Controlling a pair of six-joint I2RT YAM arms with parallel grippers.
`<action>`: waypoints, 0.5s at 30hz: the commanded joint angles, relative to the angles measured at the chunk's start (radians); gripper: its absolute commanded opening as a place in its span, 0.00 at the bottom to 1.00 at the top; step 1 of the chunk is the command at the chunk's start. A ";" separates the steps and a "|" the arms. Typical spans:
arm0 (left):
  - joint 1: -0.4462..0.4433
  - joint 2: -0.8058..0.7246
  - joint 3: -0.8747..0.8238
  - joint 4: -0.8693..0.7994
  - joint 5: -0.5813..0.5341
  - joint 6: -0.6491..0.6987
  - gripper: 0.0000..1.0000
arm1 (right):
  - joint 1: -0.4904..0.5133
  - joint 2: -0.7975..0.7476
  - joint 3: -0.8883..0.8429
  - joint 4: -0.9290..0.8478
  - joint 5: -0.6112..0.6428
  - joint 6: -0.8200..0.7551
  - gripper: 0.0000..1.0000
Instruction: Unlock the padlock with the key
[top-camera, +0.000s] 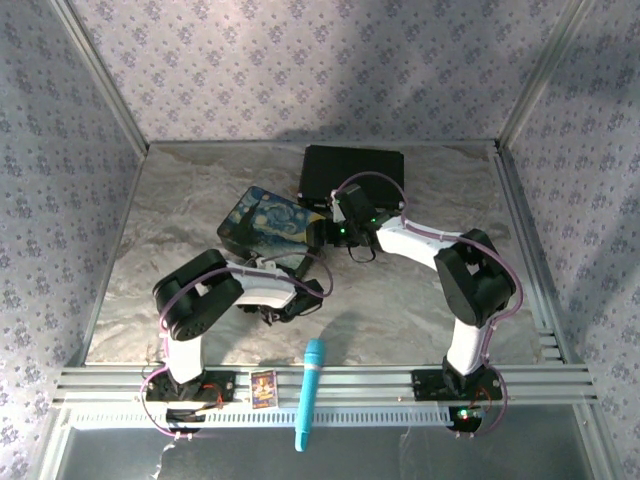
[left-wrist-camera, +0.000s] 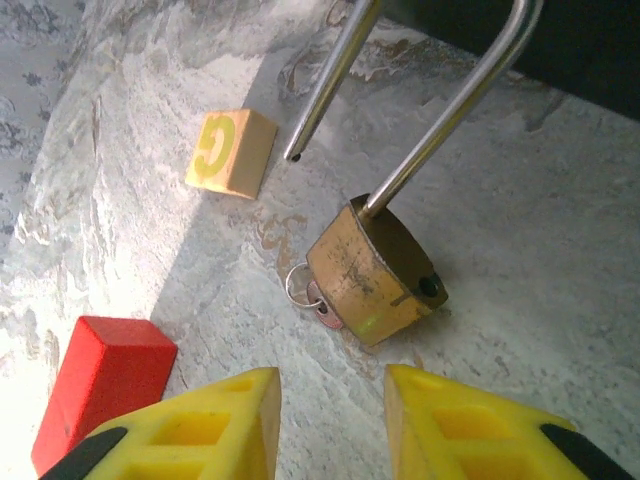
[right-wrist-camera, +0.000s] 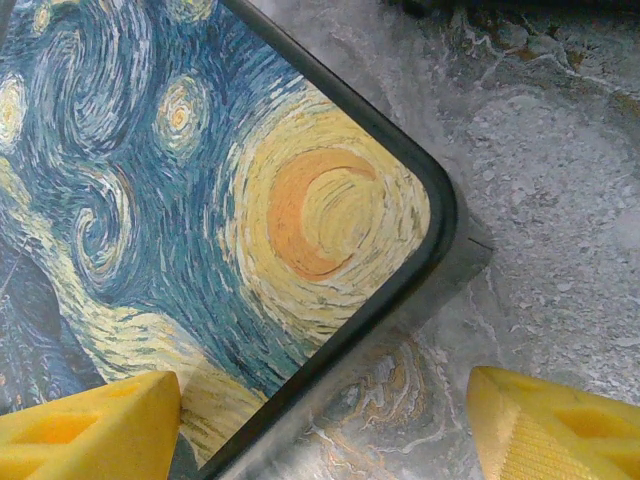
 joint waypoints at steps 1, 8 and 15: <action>-0.020 -0.006 -0.030 -0.026 0.113 0.069 0.34 | -0.011 0.059 -0.013 -0.126 0.063 -0.003 0.76; -0.025 -0.170 -0.050 0.078 0.187 0.194 0.69 | -0.026 0.039 0.007 -0.152 0.066 -0.028 0.77; 0.064 -0.466 -0.031 0.157 0.360 0.349 1.00 | -0.051 0.007 0.143 -0.218 0.069 -0.107 0.82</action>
